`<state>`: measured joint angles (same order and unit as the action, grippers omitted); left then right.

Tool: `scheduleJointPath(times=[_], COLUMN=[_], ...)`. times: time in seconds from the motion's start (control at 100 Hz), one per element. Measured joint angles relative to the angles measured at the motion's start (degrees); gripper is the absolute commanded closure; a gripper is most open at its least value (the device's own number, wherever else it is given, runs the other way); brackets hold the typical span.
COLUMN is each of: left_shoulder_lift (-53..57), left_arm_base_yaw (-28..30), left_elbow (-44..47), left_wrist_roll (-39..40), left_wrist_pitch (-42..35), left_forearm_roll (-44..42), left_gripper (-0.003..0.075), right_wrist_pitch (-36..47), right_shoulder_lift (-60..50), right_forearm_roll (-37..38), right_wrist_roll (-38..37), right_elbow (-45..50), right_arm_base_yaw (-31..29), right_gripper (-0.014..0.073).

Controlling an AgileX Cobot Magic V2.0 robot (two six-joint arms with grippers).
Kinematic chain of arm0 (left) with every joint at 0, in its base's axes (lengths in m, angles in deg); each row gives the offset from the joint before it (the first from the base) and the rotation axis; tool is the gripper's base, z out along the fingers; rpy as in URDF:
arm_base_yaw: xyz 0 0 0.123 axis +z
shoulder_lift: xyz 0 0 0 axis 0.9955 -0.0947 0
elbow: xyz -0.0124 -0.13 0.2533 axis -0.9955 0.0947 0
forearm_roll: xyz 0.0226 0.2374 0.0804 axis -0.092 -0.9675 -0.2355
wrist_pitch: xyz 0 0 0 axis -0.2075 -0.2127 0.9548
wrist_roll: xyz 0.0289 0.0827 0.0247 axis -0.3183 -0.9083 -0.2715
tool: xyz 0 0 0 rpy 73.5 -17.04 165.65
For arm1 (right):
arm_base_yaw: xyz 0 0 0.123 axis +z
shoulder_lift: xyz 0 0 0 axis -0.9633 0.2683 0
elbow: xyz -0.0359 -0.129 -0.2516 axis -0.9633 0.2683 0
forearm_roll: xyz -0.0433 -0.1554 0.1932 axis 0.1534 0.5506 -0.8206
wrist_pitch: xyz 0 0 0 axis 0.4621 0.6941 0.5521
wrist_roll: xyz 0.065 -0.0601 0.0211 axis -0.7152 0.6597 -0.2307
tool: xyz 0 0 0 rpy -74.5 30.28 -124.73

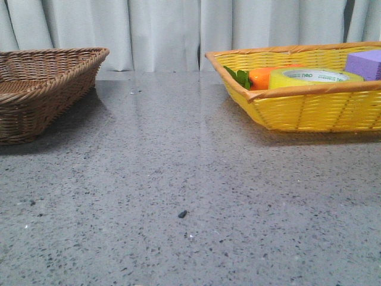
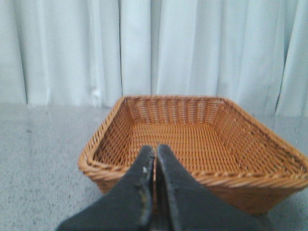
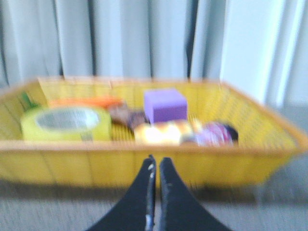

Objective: Transfer tape with both arms

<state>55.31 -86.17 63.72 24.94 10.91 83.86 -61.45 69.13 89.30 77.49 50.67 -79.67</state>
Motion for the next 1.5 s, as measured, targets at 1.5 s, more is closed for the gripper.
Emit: scheduleJointPath(times=[1.5], left_shoulder_lift=[-31.2], left_arm_base_yaw=[0.0], left_elbow=[-27.2], left_wrist_roll=[0.0], left_wrist_pitch=[5.1], left_forearm_roll=[-4.1], left_gripper=[0.0741], right_wrist_pitch=[-26.1], right_shoulder_lift=[48.4], right_forearm_roll=[-5.5], right_wrist_roll=[0.0], right_elbow=[-43.8], right_arm_base_yaw=[7.2], right_gripper=[0.049])
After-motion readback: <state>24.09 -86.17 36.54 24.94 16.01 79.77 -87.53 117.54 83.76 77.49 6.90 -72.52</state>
